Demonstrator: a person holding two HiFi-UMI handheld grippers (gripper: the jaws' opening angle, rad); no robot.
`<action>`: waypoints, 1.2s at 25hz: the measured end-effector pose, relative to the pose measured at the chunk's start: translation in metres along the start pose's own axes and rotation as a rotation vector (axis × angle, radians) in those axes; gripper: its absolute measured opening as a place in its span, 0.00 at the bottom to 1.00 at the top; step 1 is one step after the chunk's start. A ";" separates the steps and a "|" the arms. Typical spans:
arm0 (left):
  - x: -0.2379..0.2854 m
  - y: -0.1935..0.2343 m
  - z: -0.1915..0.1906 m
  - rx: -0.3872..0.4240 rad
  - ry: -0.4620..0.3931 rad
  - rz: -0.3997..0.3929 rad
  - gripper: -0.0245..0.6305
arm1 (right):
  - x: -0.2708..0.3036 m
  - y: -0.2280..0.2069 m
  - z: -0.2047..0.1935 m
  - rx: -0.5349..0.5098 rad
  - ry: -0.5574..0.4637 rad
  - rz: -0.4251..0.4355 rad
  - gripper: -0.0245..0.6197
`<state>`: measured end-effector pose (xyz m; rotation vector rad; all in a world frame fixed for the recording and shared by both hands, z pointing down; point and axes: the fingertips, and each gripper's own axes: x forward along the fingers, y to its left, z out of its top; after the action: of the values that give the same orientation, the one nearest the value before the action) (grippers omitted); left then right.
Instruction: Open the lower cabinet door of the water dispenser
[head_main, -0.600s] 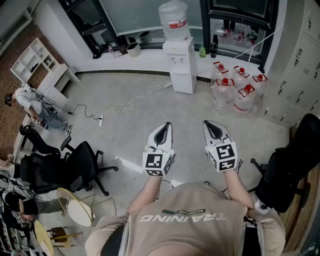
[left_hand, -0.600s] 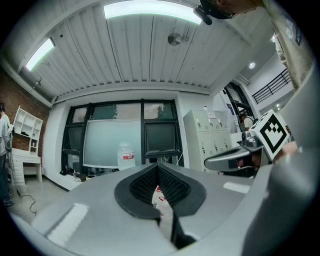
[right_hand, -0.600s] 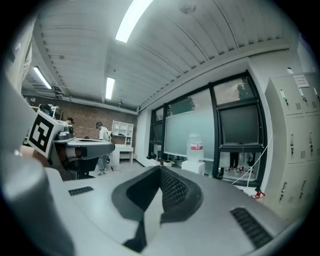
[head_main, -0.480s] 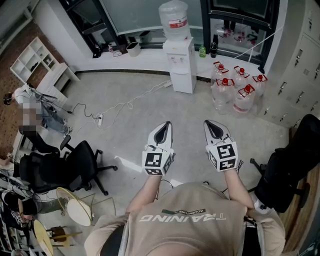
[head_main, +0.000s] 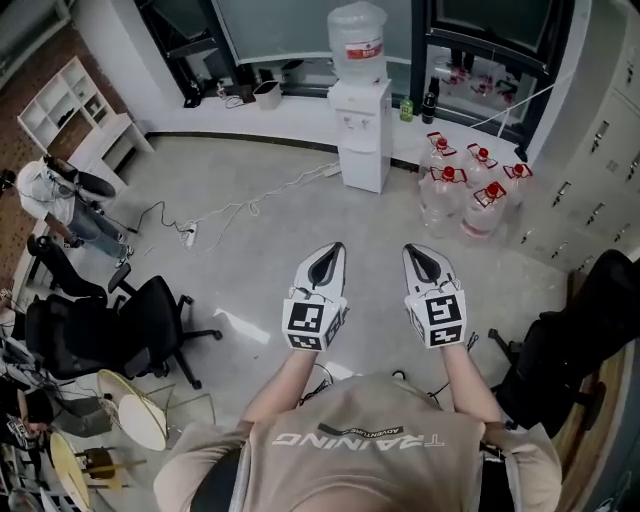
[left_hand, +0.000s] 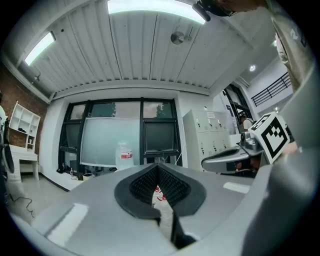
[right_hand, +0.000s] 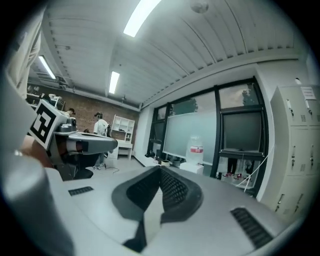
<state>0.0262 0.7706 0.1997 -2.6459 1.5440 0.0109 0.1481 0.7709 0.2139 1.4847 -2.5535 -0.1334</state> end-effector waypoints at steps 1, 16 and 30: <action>-0.001 0.002 -0.001 0.008 0.000 -0.002 0.03 | 0.003 0.001 0.001 0.012 -0.003 -0.003 0.05; -0.012 0.057 -0.081 -0.120 0.152 -0.037 0.03 | 0.033 0.031 -0.061 0.107 0.174 -0.020 0.05; 0.129 0.075 -0.071 -0.017 0.141 -0.050 0.03 | 0.124 -0.071 -0.089 0.192 0.150 -0.025 0.05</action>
<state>0.0222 0.6170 0.2600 -2.7518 1.5226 -0.1694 0.1667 0.6292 0.3035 1.5279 -2.4861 0.2171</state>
